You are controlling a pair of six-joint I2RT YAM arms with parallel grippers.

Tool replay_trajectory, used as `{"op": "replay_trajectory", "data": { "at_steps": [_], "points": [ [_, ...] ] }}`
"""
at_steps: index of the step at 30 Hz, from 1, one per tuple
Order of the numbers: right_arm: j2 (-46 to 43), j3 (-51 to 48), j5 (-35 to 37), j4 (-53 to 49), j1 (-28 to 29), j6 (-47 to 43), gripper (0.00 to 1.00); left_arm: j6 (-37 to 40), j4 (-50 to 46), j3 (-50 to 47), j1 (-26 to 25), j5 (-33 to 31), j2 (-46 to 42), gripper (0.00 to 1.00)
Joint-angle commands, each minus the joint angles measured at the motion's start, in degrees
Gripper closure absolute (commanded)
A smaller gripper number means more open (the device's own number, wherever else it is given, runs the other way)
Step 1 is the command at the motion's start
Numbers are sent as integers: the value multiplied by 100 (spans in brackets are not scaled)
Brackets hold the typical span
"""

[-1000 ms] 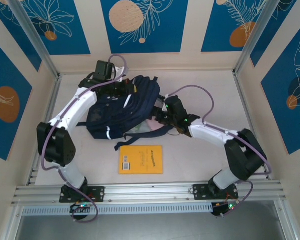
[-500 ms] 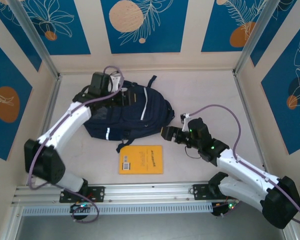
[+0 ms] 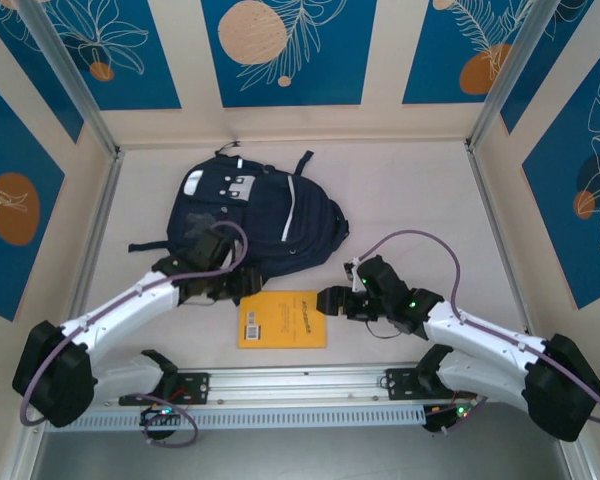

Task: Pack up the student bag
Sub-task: Pick up the book from the bottom-center of the table.

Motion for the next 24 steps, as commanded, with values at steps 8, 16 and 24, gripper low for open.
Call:
{"op": "replay_trajectory", "data": {
  "at_steps": [8, 16, 24],
  "points": [
    [1239, 46, -606, 785, 32, 475, 28, -615, 1000, -1171, -99, 87, -424, 39],
    [2098, 365, -766, 1107, 122, 534, 31, -829, 2031, -1630, -319, 704, -87, 51],
    [1923, 530, -886, 934, 160, 565, 46, -763, 2139, -1634, -464, 686, 62, 59]
  ]
}}
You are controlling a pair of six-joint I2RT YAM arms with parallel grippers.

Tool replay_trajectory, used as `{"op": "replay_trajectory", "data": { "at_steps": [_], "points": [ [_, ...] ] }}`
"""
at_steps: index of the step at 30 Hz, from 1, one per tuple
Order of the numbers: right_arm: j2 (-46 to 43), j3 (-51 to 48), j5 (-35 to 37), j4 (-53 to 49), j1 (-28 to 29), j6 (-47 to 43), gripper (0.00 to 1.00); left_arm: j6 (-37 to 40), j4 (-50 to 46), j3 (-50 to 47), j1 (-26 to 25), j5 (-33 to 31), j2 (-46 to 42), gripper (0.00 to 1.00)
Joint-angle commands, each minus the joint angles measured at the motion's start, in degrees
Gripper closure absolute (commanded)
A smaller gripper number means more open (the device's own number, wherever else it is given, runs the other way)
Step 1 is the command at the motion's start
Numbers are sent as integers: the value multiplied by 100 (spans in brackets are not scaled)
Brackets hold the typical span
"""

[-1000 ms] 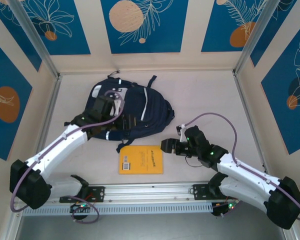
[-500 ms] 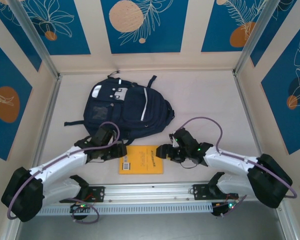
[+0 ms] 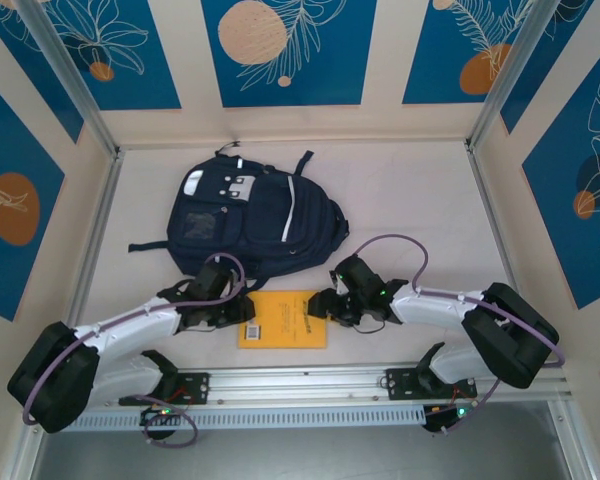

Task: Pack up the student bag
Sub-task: Pick up the book from the bottom-center of the table.

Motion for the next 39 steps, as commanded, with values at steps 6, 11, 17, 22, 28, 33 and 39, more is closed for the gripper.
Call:
{"op": "replay_trajectory", "data": {
  "at_steps": [6, 11, 17, 22, 28, 33, 39],
  "points": [
    [-363, 299, -428, -10, 90, -29, 59, 76, 493, -55, -253, 359, 141, 60],
    [-394, 459, -420, -241, 98, -192, 74, 204, 384, 58, -324, 305, 261, 60],
    [-885, 234, -222, -490, -29, -9, 82, 611, -462, 458, -415, -155, -18, 49],
    [-1338, -506, -856, 567, -425, 822, 93, 920, -989, 642, -578, -753, -434, 40],
    [-1326, -903, -1448, 1688, -622, 1428, 97, 803, -725, 714, -1087, -757, 41, 35],
    [-1608, -690, -1155, 818, -586, 1004, 100, 802, -884, 1024, -1432, -919, 402, 35],
    [-2536, -931, -769, -41, -799, 936, 100, 1253, -1635, 1422, -1594, -1753, -531, 34]
  ]
}}
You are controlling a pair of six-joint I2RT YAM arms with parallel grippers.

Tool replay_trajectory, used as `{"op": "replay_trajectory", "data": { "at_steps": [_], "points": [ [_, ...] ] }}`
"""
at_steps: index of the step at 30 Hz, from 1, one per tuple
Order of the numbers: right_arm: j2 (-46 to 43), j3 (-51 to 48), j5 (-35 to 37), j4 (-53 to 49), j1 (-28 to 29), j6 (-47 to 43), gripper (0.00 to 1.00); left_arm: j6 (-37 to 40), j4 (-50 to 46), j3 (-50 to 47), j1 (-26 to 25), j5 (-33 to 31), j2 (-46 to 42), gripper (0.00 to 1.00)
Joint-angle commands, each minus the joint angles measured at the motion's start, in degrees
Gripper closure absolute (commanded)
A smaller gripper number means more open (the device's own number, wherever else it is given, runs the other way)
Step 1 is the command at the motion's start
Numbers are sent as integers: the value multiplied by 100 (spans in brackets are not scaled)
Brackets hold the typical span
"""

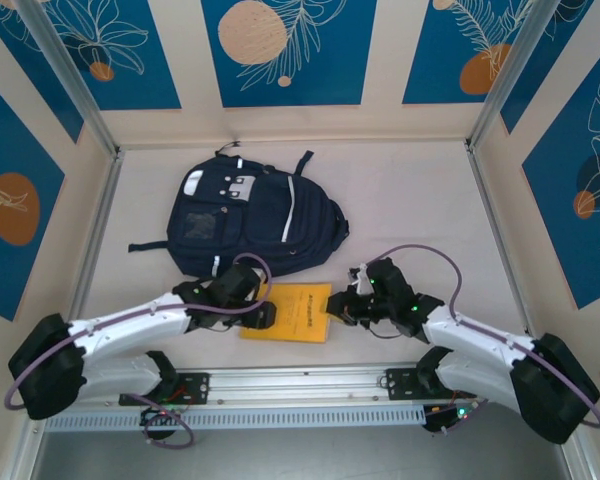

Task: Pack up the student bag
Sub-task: Pick up the book from the bottom-center of the table.

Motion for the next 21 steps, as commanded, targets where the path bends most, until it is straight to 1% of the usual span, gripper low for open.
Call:
{"op": "replay_trajectory", "data": {
  "at_steps": [1, 3, 5, 6, 8, 9, 12, 14, 16, 19, 21],
  "points": [
    [-482, -8, 67, -465, -164, -69, 100, 466, -562, 328, -149, -607, -590, 33],
    [-645, -9, 37, -689, -240, -13, 100, 639, -690, 491, -309, -727, -681, 31],
    [-728, -2, -9, -868, -298, 66, 100, 801, -688, 658, -513, -526, -565, 32],
    [-757, 18, -9, -993, -329, 127, 100, 922, -812, 842, -721, -647, -443, 31],
    [-797, 61, 1, -1175, -358, 231, 100, 1269, -1119, 1251, -1277, -1193, -121, 31],
    [-827, 65, -10, -1212, -376, 322, 100, 1503, -1254, 1486, -1645, -1535, 85, 31],
    [-948, -40, -221, -927, -472, 629, 100, 2163, -1552, 1984, -2392, -2402, 612, 28],
    [-1028, -62, -265, -852, -506, 743, 100, 2773, -1315, 2000, -2854, -2968, 755, 26],
    [-1096, -61, -331, -789, -550, 826, 100, 3528, -772, 1795, -3245, -3398, 746, 24],
    [-1192, -101, -494, -620, -659, 962, 100, 4463, 153, 1385, -3565, -3548, 618, 23],
    [-1295, -130, -547, -552, -711, 1060, 100, 4915, 698, 1111, -3629, -3551, 535, 22]
  ]
}}
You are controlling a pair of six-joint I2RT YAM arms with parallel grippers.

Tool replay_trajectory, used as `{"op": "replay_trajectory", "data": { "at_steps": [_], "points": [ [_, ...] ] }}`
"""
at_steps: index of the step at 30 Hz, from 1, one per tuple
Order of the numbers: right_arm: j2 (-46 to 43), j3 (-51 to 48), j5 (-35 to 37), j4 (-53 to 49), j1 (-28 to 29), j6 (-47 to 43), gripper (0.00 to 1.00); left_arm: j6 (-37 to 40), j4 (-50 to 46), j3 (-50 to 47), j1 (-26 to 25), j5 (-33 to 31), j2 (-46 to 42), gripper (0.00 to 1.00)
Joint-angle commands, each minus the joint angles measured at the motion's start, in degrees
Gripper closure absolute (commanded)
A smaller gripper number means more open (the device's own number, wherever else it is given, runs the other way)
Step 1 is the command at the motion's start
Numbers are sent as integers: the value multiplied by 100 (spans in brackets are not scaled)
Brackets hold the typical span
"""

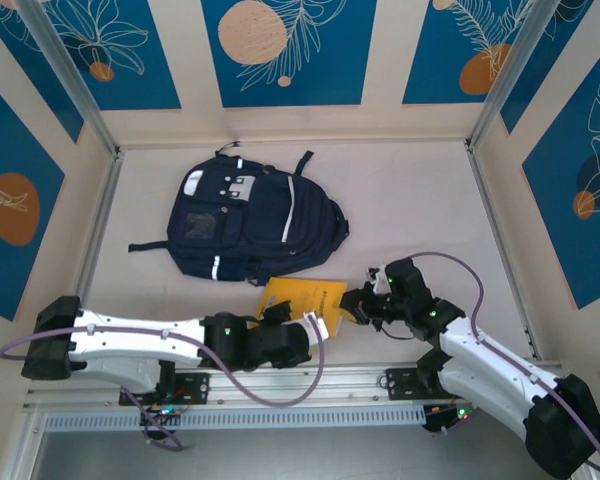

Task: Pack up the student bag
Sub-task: Pick up the book from the bottom-center of the table, then turn over the book.

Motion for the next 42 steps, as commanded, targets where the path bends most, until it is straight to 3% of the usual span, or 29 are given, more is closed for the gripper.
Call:
{"op": "replay_trajectory", "data": {
  "at_steps": [1, 11, 17, 20, 26, 27, 29, 31, 33, 37, 42],
  "points": [
    [-244, -88, -300, 419, -99, 341, 100, 1350, 1093, -411, -90, -559, -167, 22],
    [-646, -435, -561, 981, -232, 990, 100, 2237, 2730, -950, -92, -1116, 421, 24],
    [-855, -478, -600, 984, -283, 1159, 100, 2688, 3675, -1225, -83, -1685, 863, 35],
    [-946, -536, -608, 1070, -299, 1267, 100, 2720, 3918, -1328, -84, -1888, 923, 51],
    [-1025, -629, -622, 1207, -282, 1419, 100, 2721, 4056, -1407, 82, -2030, 831, 100],
    [-1055, -629, -611, 1194, -281, 1412, 96, 2666, 3954, -1376, 101, -1964, 790, 100],
    [-1144, -584, -586, 1045, -309, 1314, 78, 2543, 3775, -1362, 126, -1801, 651, 100],
    [-1374, -373, -418, 371, -358, 946, 58, 2416, 3679, -1385, 136, -1751, 447, 100],
    [-1688, -89, -72, -496, -390, 461, 48, 2283, 3623, -1452, 146, -1742, 172, 100],
    [-2493, 274, 734, -1767, -413, -313, 37, 1817, 3503, -1620, 208, -1726, -513, 100],
    [-2979, 74, 564, -1633, -513, -505, 32, 1008, 3145, -1732, 264, -1619, -1322, 100]
  ]
}}
